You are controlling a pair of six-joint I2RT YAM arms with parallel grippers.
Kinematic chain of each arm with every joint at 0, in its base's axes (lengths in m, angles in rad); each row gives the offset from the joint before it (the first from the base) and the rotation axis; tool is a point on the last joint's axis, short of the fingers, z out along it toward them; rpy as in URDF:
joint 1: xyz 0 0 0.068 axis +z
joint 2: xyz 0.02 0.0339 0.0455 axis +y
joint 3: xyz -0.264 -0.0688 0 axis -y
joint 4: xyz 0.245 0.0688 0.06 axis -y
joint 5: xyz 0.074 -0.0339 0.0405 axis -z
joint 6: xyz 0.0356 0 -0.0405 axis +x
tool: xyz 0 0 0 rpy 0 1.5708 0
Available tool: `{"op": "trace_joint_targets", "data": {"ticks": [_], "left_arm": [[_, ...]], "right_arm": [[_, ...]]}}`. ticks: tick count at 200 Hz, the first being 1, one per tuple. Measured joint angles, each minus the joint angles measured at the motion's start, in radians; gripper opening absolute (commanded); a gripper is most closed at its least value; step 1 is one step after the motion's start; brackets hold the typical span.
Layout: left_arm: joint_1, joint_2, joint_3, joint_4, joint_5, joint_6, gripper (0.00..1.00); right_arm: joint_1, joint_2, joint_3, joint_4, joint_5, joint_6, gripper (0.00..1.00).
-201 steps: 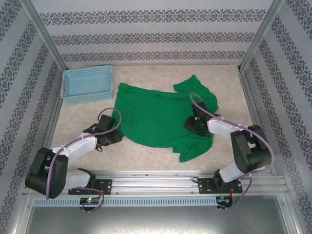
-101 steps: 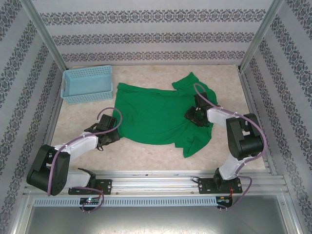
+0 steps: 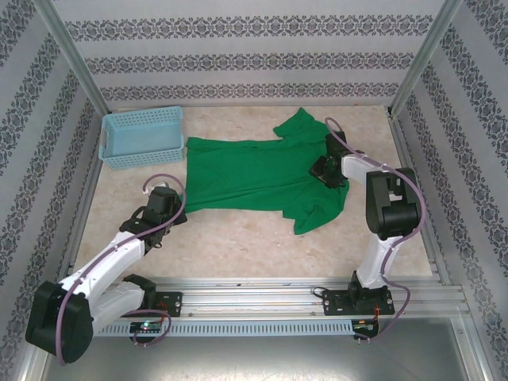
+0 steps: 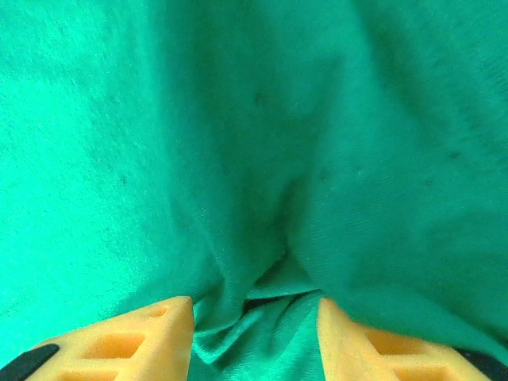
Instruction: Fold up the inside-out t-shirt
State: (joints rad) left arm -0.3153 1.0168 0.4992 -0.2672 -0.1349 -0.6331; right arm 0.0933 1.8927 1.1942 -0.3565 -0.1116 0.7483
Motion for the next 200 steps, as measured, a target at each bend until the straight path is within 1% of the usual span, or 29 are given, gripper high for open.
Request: {"op": "trace_joint_targets", "data": {"ticks": [17,37,50,58,70,87,109,126,141,200], "left_arm": [[0.000,0.053,0.000,0.011,0.031,0.005,0.00],[0.000,0.110,0.000,0.022,0.076,0.008,0.00],[0.000,0.132,0.000,0.029,0.094,0.008,0.00],[0.000,0.136,0.000,0.034,0.101,0.008,0.00],[-0.001,0.135,0.000,0.043,0.101,0.009,0.00],[-0.003,0.133,0.000,0.053,0.100,0.012,0.00],[-0.005,0.132,0.000,0.058,0.098,0.016,0.00],[-0.005,0.131,0.000,0.059,0.098,0.016,0.00],[-0.005,0.127,0.000,0.060,0.098,0.016,0.00],[-0.005,0.119,0.000,0.059,0.098,0.016,0.00]], "right_arm": [[0.000,-0.035,0.008,-0.040,0.033,-0.041,0.52],[0.044,-0.186,-0.050,-0.093,0.097,-0.079,0.55],[0.101,-0.345,-0.132,-0.122,0.128,-0.093,0.55],[0.150,-0.454,-0.196,-0.135,0.142,-0.093,0.55],[0.224,-0.578,-0.284,-0.166,0.156,-0.086,0.55],[0.316,-0.670,-0.389,-0.219,0.168,-0.049,0.55],[0.399,-0.692,-0.488,-0.262,0.175,0.008,0.54],[0.434,-0.690,-0.528,-0.270,0.175,0.045,0.54],[0.442,-0.677,-0.539,-0.251,0.174,0.075,0.54],[0.474,-0.573,-0.591,-0.085,0.155,0.195,0.54]]}}
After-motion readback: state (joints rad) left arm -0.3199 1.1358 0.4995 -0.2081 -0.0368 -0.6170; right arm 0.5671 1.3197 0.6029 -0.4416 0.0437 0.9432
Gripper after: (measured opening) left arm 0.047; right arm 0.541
